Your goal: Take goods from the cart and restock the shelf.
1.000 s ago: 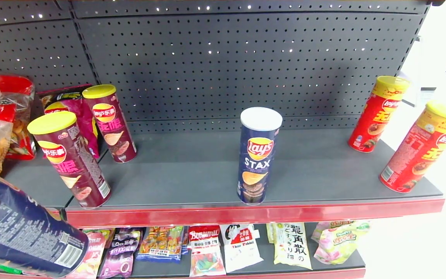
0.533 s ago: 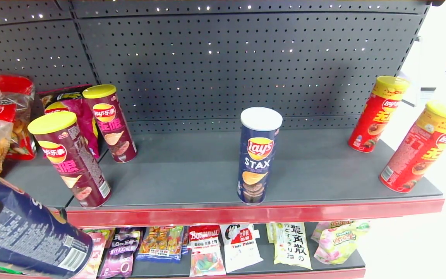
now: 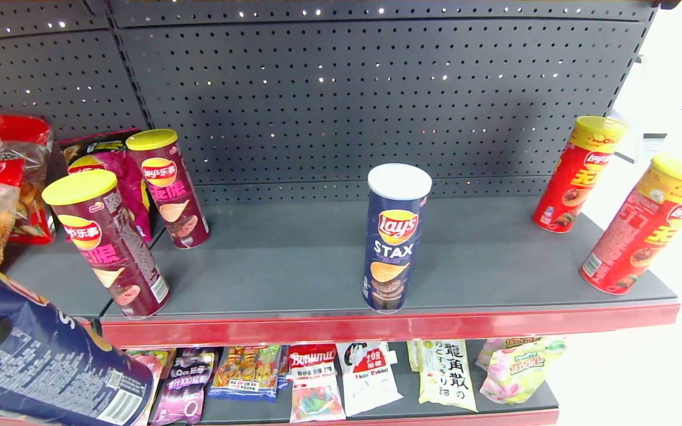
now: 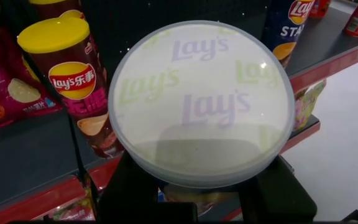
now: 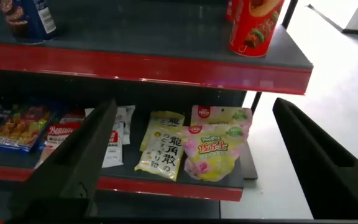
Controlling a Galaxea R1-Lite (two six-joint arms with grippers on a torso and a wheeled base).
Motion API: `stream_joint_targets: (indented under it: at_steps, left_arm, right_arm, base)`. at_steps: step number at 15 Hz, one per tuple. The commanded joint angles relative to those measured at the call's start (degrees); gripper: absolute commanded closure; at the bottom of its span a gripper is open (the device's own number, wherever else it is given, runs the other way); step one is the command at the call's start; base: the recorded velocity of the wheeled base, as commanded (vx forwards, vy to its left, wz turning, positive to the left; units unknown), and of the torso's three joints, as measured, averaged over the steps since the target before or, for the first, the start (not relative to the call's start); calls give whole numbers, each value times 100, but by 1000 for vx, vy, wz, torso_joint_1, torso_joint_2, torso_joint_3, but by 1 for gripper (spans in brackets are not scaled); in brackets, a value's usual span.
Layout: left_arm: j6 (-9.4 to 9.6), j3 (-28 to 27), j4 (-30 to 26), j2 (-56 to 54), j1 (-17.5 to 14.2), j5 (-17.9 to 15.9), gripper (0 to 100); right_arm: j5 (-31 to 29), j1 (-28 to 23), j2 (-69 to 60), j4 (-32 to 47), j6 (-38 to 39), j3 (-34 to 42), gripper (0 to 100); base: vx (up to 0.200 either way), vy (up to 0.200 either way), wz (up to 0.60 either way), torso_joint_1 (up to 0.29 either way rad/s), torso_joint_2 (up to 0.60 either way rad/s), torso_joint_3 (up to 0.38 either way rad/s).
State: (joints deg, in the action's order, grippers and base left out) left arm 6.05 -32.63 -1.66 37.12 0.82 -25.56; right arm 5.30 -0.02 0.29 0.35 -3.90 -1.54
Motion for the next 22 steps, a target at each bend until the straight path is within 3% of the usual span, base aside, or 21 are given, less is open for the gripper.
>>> stream_joint_targets:
  at_steps: [1,7,11,22]
  left_arm:
    - [2,11,-1,-12,-3,8,100]
    - [2,11,-1,-21,-3,-1,100]
    - [2,3,-1,-21,-3,-1,100]
    - [2,-85,95,234,-3,-19,100]
  right_arm:
    - [50,11,-29,-9,126,13,0]
    - [6,11,-29,-53,346,22,0]
    - [32,11,-29,-53,337,22,0]
    - [23,2,-29,-18,346,13,0]
  base:
    - [0,0,0,0,0,0]
    - [0,0,0,0,0,0]
    - [0,0,-600,2,0,0]
    - [0,0,0,0,0,0]
